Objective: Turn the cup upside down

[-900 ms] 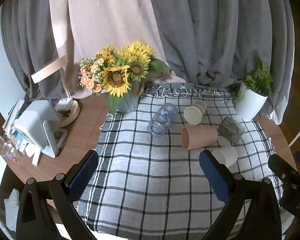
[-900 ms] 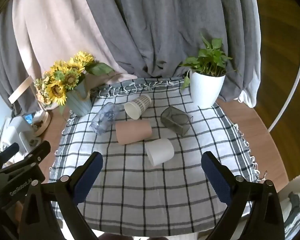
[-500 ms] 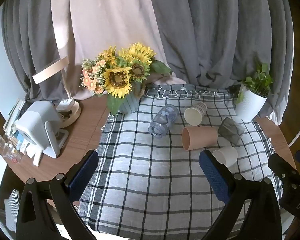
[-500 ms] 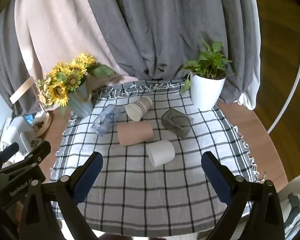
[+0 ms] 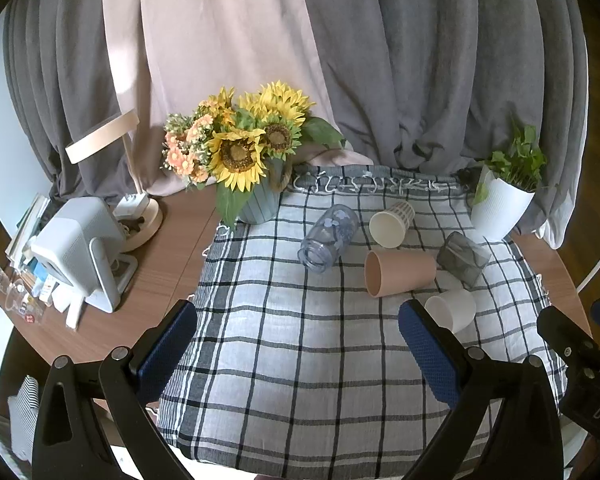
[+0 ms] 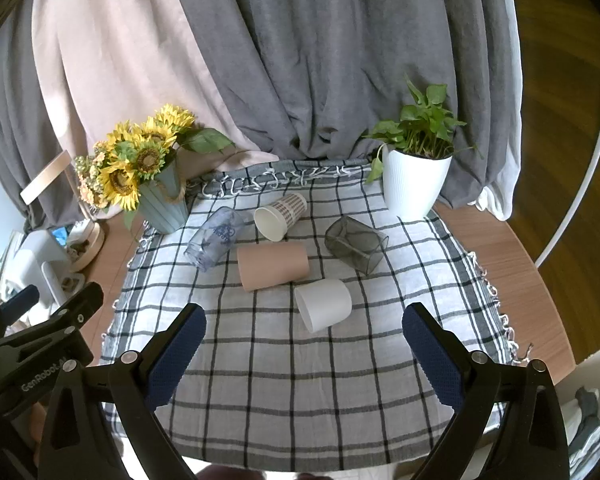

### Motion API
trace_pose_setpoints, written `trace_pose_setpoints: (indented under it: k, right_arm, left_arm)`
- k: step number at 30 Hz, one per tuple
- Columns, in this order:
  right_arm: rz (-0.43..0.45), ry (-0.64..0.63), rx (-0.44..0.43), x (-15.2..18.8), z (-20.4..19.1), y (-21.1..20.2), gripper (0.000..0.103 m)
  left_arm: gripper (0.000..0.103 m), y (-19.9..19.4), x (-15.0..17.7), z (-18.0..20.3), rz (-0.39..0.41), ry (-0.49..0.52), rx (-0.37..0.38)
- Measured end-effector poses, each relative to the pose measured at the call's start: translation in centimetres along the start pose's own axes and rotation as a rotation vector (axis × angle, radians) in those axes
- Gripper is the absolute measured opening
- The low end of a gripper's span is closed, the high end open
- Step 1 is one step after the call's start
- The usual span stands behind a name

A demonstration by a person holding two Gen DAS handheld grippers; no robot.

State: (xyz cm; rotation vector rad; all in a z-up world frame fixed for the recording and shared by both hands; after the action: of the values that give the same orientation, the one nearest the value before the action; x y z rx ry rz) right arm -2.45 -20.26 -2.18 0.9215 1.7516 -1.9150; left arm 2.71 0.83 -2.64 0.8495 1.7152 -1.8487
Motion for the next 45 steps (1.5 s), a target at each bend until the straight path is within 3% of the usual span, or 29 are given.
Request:
trace_pose_setpoints:
  k: [45]
  right_arm:
    - [0.039,-0.005,0.001,-0.6,0.0,-1.0,0.099]
  left_arm:
    - [0.103,-0.2,-0.1,0.1,0.022,0.002,0.001]
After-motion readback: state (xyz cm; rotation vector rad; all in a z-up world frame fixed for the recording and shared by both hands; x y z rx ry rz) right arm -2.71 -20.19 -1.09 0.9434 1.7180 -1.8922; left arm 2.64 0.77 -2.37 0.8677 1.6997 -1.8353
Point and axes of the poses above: each gripper's, at about its wrist camera, not at the fingertips, and y roughly the way its jaws point, z to its right, x to its underside, the point moved 5 cm from there along y, roughly the way its jaws point, and after that the axes turned 6 degrees about x, right-handed, at the moved point
